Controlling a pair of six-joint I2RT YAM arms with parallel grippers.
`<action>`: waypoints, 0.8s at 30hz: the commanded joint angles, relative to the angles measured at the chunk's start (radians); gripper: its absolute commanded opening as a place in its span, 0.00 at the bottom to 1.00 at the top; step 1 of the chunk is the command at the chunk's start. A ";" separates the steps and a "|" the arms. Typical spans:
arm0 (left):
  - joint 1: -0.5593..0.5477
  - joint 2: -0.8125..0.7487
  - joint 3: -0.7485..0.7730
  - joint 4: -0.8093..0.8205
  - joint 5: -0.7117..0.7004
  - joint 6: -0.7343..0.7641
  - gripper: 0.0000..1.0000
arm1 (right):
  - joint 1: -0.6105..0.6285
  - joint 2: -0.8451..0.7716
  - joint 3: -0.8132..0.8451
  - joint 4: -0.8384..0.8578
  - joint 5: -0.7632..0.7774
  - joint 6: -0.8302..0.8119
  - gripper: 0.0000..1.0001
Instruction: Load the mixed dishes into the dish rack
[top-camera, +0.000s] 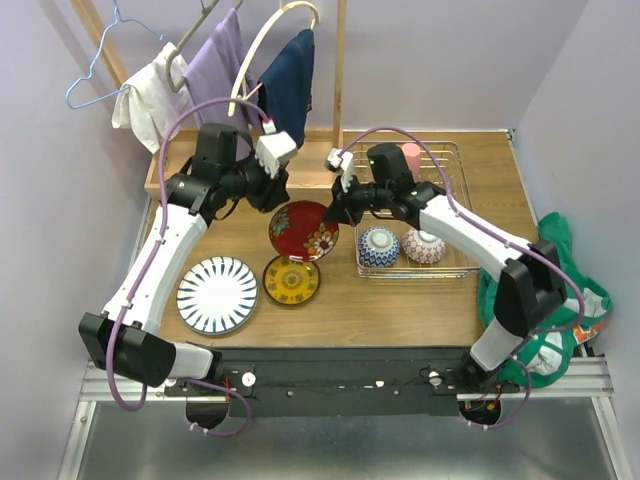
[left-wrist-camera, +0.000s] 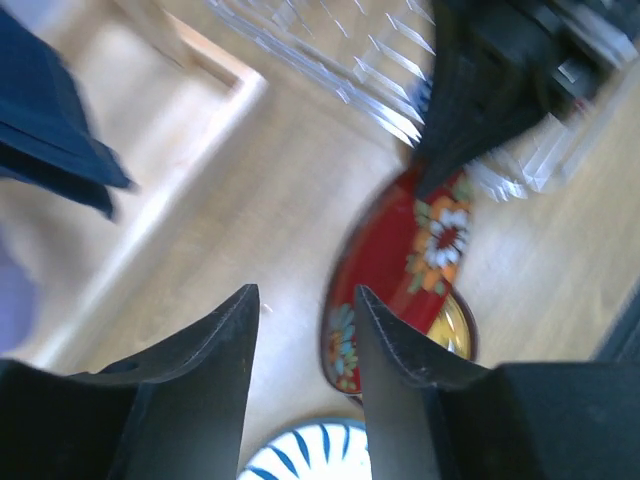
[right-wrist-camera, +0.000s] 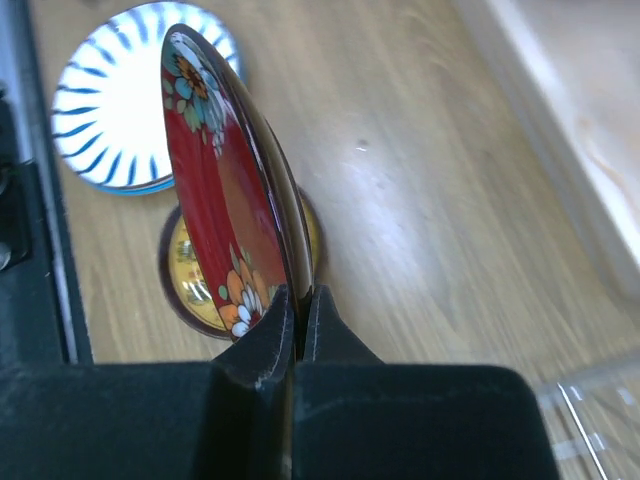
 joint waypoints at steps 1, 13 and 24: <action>-0.008 0.040 0.173 0.175 -0.083 -0.145 0.53 | -0.019 -0.212 -0.011 -0.008 0.355 0.115 0.01; -0.236 0.083 0.152 0.134 -0.159 0.015 0.53 | -0.145 -0.405 -0.057 -0.011 1.454 0.230 0.01; -0.318 0.087 0.087 0.120 -0.163 0.022 0.53 | -0.257 -0.301 -0.038 -0.071 1.580 0.279 0.01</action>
